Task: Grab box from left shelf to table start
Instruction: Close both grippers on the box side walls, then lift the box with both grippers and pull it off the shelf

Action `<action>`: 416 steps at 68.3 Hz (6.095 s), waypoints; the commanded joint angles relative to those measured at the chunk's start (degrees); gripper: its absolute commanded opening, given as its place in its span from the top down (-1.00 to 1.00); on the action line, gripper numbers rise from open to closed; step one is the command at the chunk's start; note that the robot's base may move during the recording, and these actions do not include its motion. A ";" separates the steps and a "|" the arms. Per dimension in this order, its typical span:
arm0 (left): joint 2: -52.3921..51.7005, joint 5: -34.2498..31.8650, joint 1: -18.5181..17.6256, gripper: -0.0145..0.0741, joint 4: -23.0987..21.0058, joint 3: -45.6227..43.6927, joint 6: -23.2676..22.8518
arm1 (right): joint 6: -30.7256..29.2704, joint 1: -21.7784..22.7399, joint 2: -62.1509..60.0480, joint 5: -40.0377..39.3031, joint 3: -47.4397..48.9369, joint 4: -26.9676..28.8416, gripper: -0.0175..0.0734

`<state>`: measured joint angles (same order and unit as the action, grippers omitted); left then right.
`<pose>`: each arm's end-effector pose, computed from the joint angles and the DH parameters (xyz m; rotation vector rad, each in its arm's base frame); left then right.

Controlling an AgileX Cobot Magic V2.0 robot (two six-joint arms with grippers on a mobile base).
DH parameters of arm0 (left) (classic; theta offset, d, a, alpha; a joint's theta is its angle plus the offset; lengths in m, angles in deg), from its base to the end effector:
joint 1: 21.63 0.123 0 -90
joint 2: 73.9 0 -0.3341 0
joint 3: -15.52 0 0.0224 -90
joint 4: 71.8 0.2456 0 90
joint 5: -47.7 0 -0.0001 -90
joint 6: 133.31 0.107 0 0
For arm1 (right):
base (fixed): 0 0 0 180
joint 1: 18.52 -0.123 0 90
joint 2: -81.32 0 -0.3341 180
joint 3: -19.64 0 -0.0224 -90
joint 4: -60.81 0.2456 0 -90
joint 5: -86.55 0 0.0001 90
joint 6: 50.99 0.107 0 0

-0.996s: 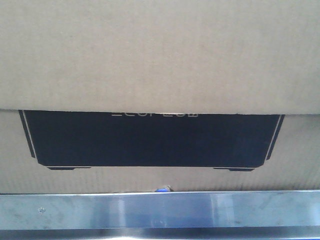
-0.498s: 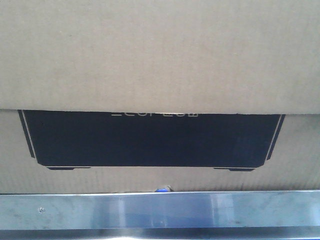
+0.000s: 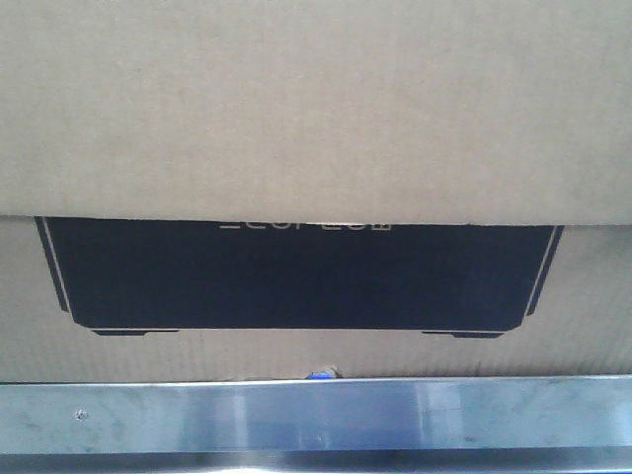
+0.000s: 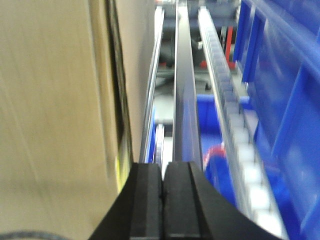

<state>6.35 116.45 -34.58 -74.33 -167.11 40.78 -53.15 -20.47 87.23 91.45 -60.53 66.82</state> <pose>0.2306 -0.0576 0.4378 0.1528 2.5592 -0.1851 0.0181 0.0016 0.1947 0.0190 1.5880 0.0858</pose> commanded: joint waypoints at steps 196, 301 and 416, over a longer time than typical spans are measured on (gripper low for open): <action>-10.16 -6.35 -0.51 0.88 2.53 -0.92 -1.03 | -1.92 -0.35 66.66 51.73 77.45 -1.29 0.48; -64.03 -15.61 -0.51 0.88 1.20 22.06 -0.43 | -1.97 -0.35 11.26 41.87 54.62 6.11 0.48; -64.25 -15.01 -0.51 0.88 0.73 22.06 -0.43 | -1.97 -0.35 9.23 41.53 54.62 6.20 0.48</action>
<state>-58.40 111.73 -34.72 -75.11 -142.88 40.95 -54.82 -21.03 95.28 142.12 -7.53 78.28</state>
